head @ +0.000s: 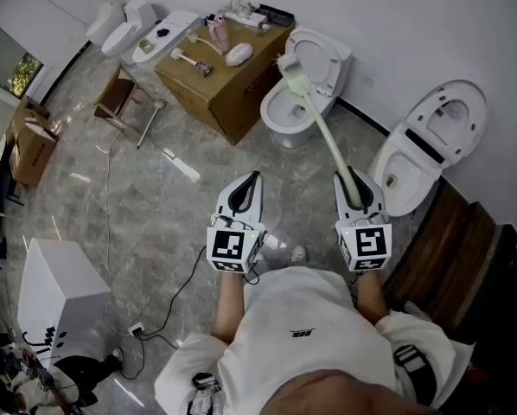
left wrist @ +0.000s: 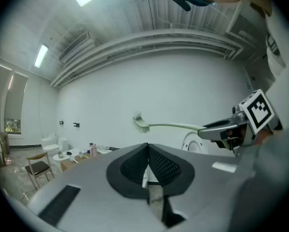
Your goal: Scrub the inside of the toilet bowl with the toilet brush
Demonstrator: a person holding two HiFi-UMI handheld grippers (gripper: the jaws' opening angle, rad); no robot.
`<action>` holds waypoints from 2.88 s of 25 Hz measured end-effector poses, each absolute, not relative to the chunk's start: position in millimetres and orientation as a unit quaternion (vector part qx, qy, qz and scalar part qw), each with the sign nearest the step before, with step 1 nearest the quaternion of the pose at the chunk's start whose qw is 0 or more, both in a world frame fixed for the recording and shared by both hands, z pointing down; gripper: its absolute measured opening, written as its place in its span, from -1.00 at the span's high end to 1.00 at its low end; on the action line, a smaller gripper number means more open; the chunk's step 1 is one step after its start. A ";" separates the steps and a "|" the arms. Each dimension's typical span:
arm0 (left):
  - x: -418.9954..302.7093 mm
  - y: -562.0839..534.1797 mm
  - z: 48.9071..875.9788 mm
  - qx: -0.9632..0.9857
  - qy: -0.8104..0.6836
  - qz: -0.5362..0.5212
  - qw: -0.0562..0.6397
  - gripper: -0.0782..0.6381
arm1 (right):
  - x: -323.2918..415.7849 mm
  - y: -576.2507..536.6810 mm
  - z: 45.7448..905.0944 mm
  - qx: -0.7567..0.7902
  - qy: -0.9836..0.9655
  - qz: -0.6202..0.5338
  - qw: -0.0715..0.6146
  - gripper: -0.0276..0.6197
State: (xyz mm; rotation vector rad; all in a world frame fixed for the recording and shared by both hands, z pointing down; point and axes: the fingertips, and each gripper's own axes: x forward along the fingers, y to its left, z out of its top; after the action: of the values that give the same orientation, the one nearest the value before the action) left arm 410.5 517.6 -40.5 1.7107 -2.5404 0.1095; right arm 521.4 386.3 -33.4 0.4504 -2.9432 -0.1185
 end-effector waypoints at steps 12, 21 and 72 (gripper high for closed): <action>403.0 497.7 -21.8 0.547 -0.834 0.055 0.034 0.76 | 504.3 368.9 -23.5 0.123 -0.988 -0.036 0.087 0.63; 370.0 478.1 -17.8 0.548 -0.834 0.060 0.029 0.76 | 467.9 350.4 -15.6 0.119 -0.988 -0.036 0.096 0.63; 58.0 347.0 12.2 0.608 -0.791 0.056 0.040 0.76 | 164.0 240.1 15.7 0.178 -0.974 -0.031 0.134 0.63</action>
State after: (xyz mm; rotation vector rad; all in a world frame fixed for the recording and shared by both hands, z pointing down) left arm 58.0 347.0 12.2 1.8622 -2.4240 0.1702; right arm 164.0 240.1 15.7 0.5165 -2.8247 -0.0912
